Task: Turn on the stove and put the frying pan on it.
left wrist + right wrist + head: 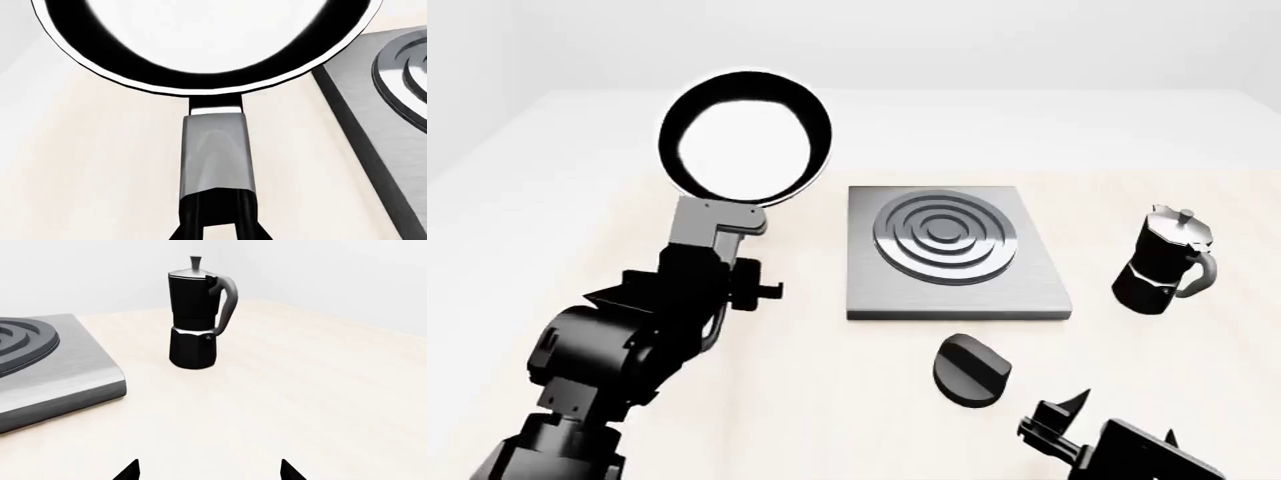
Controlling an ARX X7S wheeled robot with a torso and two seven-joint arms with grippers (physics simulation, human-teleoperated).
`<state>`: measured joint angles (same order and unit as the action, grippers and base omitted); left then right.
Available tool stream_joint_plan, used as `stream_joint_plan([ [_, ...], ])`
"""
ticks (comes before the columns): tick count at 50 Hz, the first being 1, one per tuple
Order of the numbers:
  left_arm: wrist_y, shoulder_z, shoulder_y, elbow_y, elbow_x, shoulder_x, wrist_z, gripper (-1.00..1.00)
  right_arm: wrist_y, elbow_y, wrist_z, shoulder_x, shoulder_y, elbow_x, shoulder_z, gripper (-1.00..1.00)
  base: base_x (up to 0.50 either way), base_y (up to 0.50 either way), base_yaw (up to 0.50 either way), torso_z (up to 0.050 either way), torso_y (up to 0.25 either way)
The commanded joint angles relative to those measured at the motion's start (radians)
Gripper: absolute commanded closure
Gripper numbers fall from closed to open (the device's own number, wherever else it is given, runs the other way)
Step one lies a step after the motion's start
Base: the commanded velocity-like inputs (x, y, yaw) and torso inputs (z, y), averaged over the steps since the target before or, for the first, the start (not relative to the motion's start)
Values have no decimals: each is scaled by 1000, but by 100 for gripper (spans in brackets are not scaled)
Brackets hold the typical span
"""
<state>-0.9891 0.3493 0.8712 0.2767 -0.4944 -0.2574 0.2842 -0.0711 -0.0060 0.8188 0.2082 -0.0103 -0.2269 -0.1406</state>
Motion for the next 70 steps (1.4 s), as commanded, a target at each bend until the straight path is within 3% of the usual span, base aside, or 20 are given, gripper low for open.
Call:
stream_joint_plan([
  [1, -15, 53, 76, -45, 13, 22, -94, 100, -16, -24, 12, -3, 0, 3, -14, -100, 0, 0, 0, 0, 0],
  [19, -95, 213, 154, -133, -31, 83, -211, 100, -3, 1, 6, 3, 5, -11, -15, -100, 0, 0, 0, 0, 2],
  [36, 16, 319, 227, 81, 5, 177, -304, 100, -8, -31, 0, 24, -18, -30, -14, -100, 0, 0, 0, 0, 2],
  [53, 56, 358, 330, 310, -60, 253, -275, 100, 6, -8, -10, 28, -2, -38, -19, -100, 0, 0, 0, 1, 2],
  [70, -43, 485, 402, 276, -232, 240, -233, 100, 13, 5, -12, 29, 8, -44, -24, -100, 0, 0, 0, 0, 1],
])
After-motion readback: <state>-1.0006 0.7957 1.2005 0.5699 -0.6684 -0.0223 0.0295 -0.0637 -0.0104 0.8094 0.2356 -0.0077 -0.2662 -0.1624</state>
